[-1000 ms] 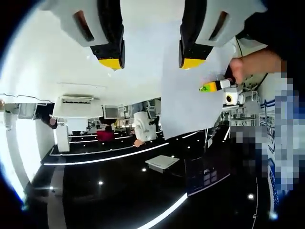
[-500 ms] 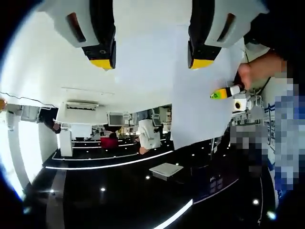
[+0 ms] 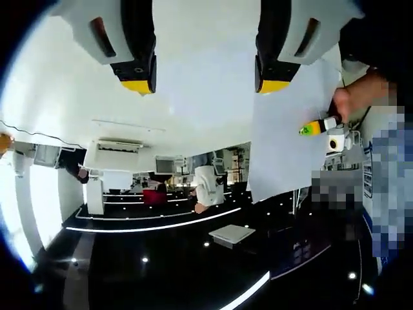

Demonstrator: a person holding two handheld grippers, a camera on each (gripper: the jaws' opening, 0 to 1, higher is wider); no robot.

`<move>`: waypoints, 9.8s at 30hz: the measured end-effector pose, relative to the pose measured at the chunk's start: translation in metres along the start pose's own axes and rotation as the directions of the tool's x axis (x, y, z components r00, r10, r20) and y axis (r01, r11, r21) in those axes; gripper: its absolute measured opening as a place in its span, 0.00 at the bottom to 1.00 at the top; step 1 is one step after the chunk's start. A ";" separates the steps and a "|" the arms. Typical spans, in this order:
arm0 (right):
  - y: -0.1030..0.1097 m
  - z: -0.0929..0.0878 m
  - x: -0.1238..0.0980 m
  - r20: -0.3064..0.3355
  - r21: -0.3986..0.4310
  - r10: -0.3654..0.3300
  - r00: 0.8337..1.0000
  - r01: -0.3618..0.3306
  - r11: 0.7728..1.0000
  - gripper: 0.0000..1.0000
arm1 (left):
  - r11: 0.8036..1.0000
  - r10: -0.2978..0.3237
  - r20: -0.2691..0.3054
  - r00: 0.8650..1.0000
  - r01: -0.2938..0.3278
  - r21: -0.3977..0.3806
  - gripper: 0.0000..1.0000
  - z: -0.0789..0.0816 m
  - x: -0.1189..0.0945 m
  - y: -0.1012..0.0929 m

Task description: Organize the stack of printing papers by aligning and flattening the scattered papers on the table

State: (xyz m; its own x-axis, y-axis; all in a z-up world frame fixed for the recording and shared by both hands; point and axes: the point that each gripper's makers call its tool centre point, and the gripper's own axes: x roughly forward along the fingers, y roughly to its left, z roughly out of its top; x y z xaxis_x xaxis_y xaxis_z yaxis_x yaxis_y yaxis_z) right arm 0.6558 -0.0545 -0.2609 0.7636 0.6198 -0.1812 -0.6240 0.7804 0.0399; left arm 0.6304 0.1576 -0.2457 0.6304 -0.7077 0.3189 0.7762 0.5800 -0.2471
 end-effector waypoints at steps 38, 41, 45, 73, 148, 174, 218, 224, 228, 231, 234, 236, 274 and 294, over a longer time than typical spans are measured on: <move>-0.032 -0.056 0.050 -0.149 0.043 0.006 0.989 0.001 0.999 0.75 | 1.000 -0.004 0.021 1.000 0.004 -0.024 0.06 0.003 -0.001 0.002; -0.035 -0.058 0.052 -0.148 0.050 0.001 0.989 0.006 0.999 0.76 | 1.000 -0.004 0.021 1.000 0.005 -0.023 0.06 0.003 -0.001 0.001; -0.036 -0.061 0.056 -0.154 0.056 0.001 0.988 0.008 0.998 0.76 | 1.000 -0.004 0.021 1.000 0.004 -0.023 0.06 0.003 -0.001 0.001; -0.069 -0.066 0.098 -0.155 0.022 -0.043 0.987 0.047 0.999 0.77 | 0.999 -0.004 0.021 1.000 0.005 -0.033 0.06 0.003 -0.002 0.004; -0.029 0.011 0.067 0.188 -0.020 0.126 0.974 -0.125 0.992 0.00 | 0.998 -0.013 0.050 0.999 0.016 -0.062 0.06 0.009 -0.002 0.003; -0.023 0.131 -0.039 0.394 -0.175 0.128 0.910 -0.063 0.983 0.00 | 0.999 -0.032 0.016 0.999 0.033 -0.036 0.06 0.001 0.000 -0.005; 0.052 0.157 -0.139 0.360 -0.272 0.340 0.869 -0.251 0.929 0.00 | 0.998 -0.064 0.005 0.998 0.064 -0.024 0.06 -0.003 0.000 -0.007; 0.058 0.138 -0.125 0.248 -0.277 0.378 0.892 -0.308 0.910 0.00 | 0.997 -0.072 0.007 0.997 0.072 -0.029 0.06 -0.002 0.001 -0.009; 0.056 0.132 -0.114 0.203 -0.275 0.387 0.899 -0.327 0.904 0.00 | 0.995 -0.089 0.010 0.996 0.090 -0.040 0.06 -0.002 0.002 -0.013; 0.057 0.128 -0.107 0.174 -0.267 0.402 0.899 -0.349 0.898 0.00 | 0.994 -0.103 0.008 0.995 0.103 -0.040 0.07 -0.002 0.003 -0.016; 0.056 0.128 -0.106 0.171 -0.267 0.403 0.899 -0.352 0.897 0.00 | 0.992 -0.117 0.010 0.993 0.118 -0.043 0.07 -0.001 0.003 -0.019; 0.055 0.121 -0.086 0.111 -0.262 0.416 0.903 -0.377 0.888 0.00 | 0.990 -0.134 0.012 0.991 0.134 -0.046 0.07 0.000 0.003 -0.022; 0.073 0.090 0.029 -0.104 -0.152 0.392 0.914 -0.404 0.902 0.00 | 0.966 -0.221 0.019 0.975 0.222 -0.135 0.15 0.004 0.006 -0.036; 0.097 0.076 0.033 -0.112 -0.131 0.453 0.885 -0.465 0.876 0.00 | 0.963 -0.221 0.020 0.975 0.222 -0.152 0.20 0.007 0.005 -0.032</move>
State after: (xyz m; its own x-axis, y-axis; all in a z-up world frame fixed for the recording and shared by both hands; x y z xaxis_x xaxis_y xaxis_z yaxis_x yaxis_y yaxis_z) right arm 0.6335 0.0478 -0.1881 0.3742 0.8924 -0.2523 -0.9231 0.3844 -0.0096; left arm 0.6087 0.1382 -0.2293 0.4425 -0.8104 0.3840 0.8890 0.3401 -0.3066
